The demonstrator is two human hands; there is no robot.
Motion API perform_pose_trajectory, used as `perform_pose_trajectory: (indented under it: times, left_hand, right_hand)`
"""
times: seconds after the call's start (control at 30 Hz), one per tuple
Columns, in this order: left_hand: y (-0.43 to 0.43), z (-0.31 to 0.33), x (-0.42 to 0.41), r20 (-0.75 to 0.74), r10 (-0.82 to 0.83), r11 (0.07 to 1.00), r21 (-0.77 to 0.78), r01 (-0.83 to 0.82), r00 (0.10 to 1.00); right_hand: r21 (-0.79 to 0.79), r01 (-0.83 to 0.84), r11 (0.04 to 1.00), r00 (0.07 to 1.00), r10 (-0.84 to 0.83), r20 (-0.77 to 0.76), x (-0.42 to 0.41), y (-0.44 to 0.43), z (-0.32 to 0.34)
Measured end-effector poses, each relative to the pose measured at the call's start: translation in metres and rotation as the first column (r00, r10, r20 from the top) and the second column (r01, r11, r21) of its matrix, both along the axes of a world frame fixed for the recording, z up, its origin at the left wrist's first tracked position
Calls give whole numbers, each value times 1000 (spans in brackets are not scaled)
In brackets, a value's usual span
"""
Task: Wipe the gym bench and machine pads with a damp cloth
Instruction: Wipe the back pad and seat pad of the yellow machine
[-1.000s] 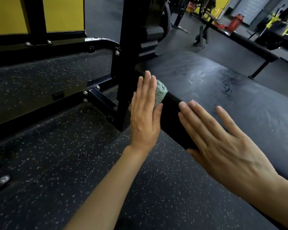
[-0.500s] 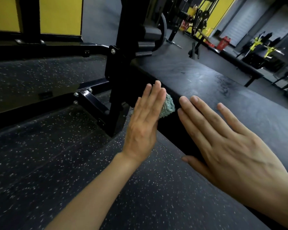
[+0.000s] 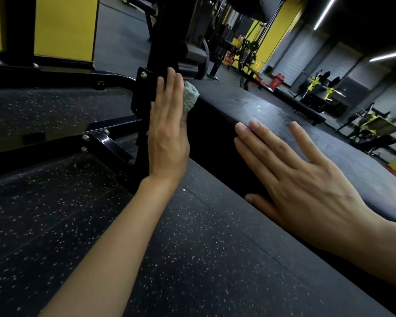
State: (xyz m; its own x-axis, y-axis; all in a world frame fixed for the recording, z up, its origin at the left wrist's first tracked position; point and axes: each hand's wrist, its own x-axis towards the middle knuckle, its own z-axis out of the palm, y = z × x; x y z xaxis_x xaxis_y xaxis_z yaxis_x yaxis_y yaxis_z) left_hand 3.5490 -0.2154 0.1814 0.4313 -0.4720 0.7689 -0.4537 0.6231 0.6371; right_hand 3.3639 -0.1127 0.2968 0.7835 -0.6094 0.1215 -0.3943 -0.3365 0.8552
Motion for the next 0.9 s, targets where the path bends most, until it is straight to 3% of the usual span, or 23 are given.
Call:
perform_pose_trajectory:
  times: [0.2,0.47,0.63,0.8,0.9]
  left_hand:
    - [13,-5,-14,7,-111,992,-55,111,994]
    - [39,-22,-57,65,-90,987,-125,97,994]
    - [33,-24,-41,177,-36,991,-124,59,984]
    - [17,-13,-25,139,-26,990,-134,45,990]
    - [6,-3,-13,33,-9,995,-95,12,999]
  right_hand:
    - [-53,23,998,999,-21,42,2,4,-6]
    - [-75,62,995,997,-58,60,-12,16,-13]
    - [-59,71,996,996,-68,59,-18,22,-16]
    - [-58,63,996,997,-60,53,-17,21,-16]
    - [-59,55,997,997,-52,48,-17,21,-15]
